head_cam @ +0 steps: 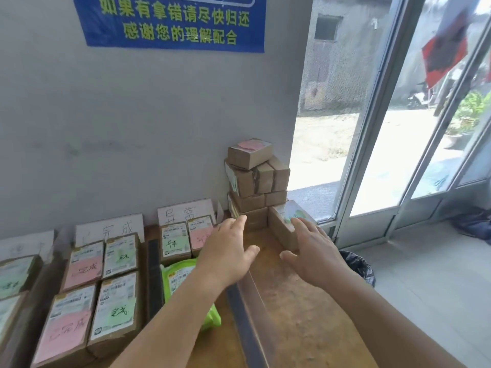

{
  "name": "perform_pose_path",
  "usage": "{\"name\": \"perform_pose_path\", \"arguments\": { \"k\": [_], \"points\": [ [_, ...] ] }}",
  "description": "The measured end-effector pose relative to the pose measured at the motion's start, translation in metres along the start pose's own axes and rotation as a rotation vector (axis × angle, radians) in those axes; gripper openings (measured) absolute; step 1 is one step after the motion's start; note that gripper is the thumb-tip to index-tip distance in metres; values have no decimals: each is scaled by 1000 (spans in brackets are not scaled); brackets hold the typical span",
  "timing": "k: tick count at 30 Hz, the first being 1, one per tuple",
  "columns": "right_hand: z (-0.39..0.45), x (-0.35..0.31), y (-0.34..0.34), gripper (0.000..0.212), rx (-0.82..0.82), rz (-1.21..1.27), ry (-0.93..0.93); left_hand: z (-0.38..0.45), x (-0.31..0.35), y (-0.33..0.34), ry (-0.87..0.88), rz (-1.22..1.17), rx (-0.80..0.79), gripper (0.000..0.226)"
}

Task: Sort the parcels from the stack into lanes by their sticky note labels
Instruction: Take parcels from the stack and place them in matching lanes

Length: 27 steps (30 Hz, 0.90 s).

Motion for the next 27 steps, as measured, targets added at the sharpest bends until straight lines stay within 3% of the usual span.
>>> {"name": "perform_pose_path", "arguments": {
  "k": [10, 18, 27],
  "points": [
    [92, 7, -25, 72, 43, 59, -82, 95, -1, -17, -50, -4, 108, 74],
    [169, 43, -28, 56, 3, 88, -170, 172, -14, -6, -204, -1, 189, 80],
    [249, 51, -17, 67, -11, 162, -224, 248, -34, -13, -313, -43, 204, 101]
  ]
}}
Point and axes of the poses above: each hand's wrist, its own z-axis towards the middle knuckle, its own y-axis out of the palm, x = y × z, the point moved 7 cm from there along z, towards the middle knuckle, and after that the axes turned 8 degrees about -z, right-handed, at the moved point
